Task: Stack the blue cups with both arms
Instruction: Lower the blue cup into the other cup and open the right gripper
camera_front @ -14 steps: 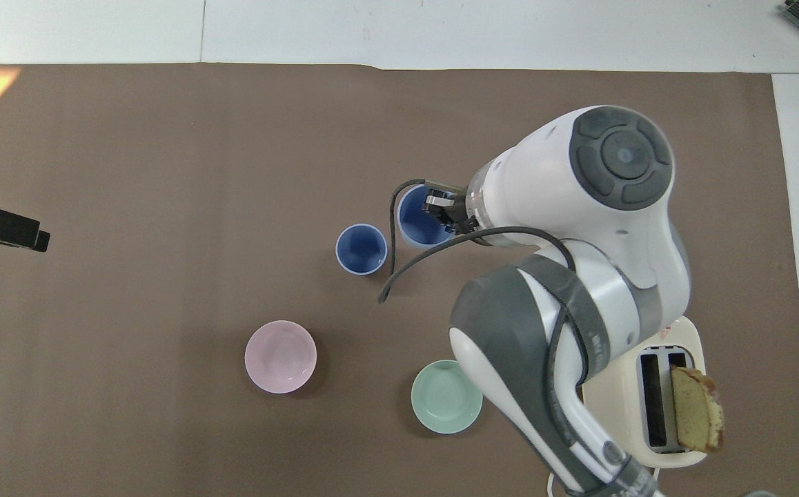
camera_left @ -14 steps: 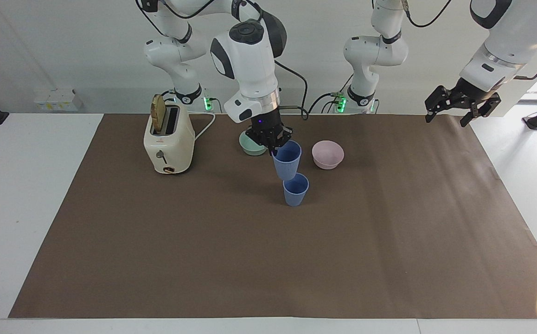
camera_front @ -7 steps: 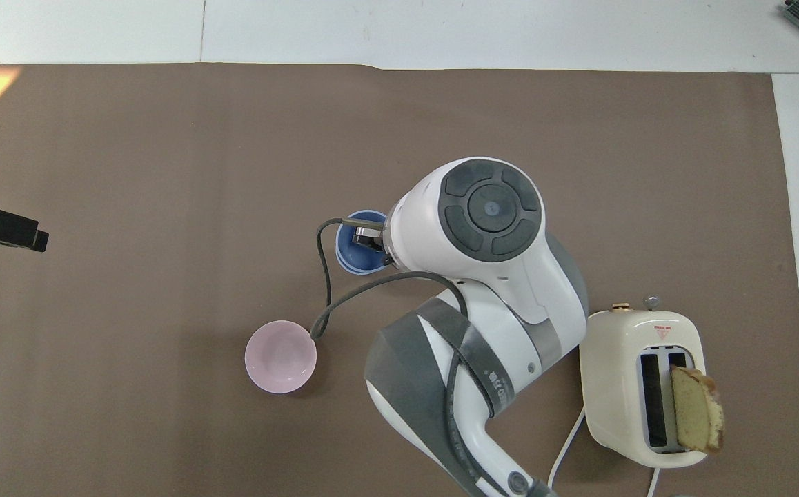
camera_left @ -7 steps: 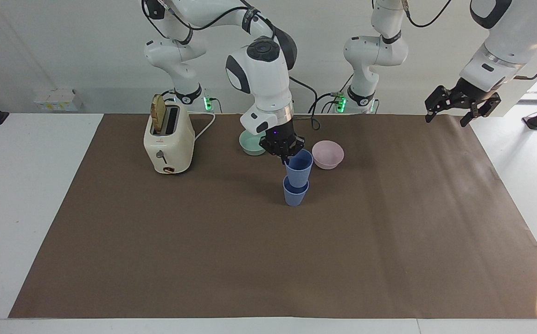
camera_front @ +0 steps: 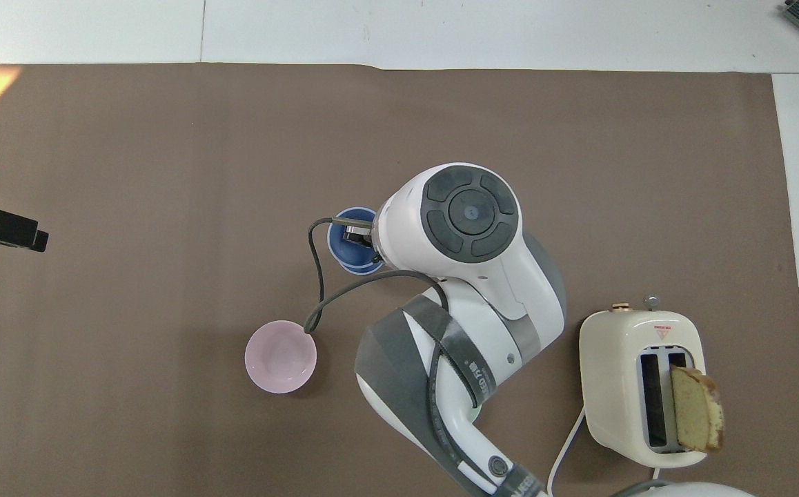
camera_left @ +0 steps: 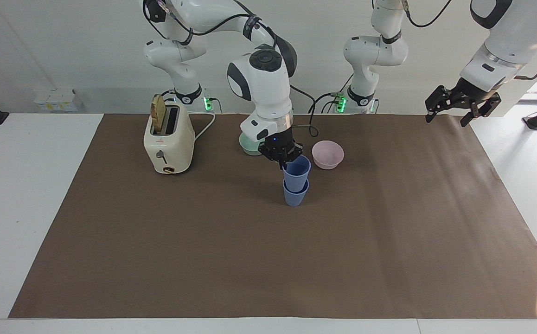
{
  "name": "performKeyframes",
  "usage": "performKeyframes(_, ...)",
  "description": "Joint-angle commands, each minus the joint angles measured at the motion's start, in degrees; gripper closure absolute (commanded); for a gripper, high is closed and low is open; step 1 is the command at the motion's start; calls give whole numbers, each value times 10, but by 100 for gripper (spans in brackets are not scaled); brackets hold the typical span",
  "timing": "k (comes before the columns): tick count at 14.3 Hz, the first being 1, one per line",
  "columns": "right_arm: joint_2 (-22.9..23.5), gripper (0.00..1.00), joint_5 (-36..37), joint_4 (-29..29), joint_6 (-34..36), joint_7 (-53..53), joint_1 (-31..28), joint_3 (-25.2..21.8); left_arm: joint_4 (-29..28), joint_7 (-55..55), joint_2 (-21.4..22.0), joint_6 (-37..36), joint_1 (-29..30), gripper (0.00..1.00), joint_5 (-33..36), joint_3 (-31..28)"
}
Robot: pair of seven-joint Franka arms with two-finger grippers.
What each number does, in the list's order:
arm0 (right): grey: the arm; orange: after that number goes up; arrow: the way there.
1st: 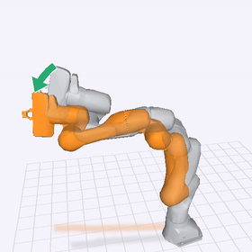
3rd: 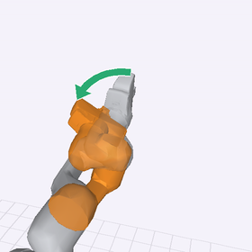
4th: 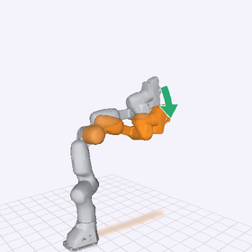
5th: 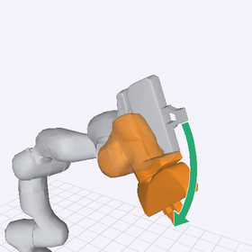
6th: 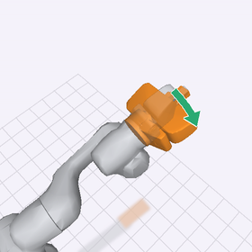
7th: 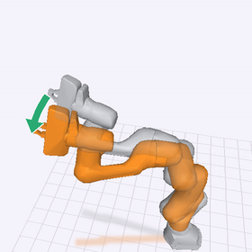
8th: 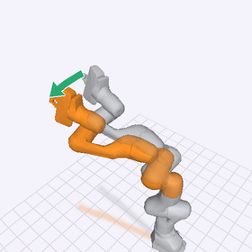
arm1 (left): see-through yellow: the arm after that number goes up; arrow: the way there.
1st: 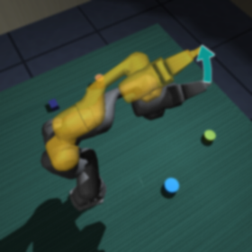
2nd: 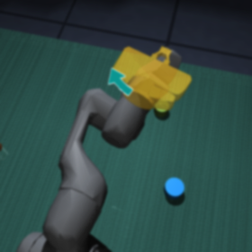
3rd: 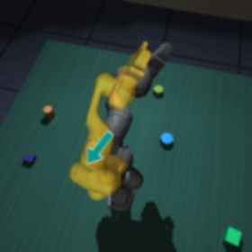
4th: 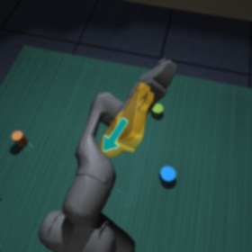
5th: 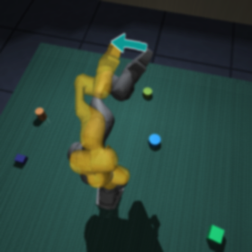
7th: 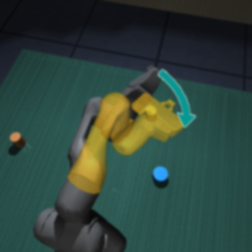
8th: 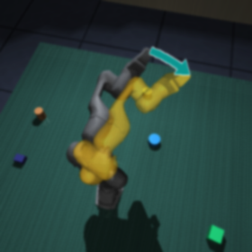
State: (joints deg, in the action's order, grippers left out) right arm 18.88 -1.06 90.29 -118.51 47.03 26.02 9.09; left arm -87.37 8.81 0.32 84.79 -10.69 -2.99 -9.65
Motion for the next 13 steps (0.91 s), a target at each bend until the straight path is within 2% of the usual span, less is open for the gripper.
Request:
performKeyframes(1, 18, 100, 10, -1, -25, 17, -1, 1, -10, 1, 12, 0, 8, 0, 11, 7)
performKeyframes(5, 44, 100, 18, 7, -55, 37, 3, 2, -10, 1, 12, 0, 8, 0, 11, 7)
performKeyframes(6, 45, 97, 17, 10, -61, 39, 3, 2, -9, 1, 12, 3, 8, 0, 11, 7)
performKeyframes(7, 45, 41, 17, 12, -62, 39, 3, 3, -10, 1, 12, 2, 8, 0, 11, 7)
performKeyframes(8, 44, 0, 18, 14, -62, 44, 3, 2, -10, 1, 12, 1, 8, 0, 11, 7)
performKeyframes(13, 39, 0, 22, 5, -52, 45, 4, 0, -9, 1, 12, 2, 8, 0, 11, 7)
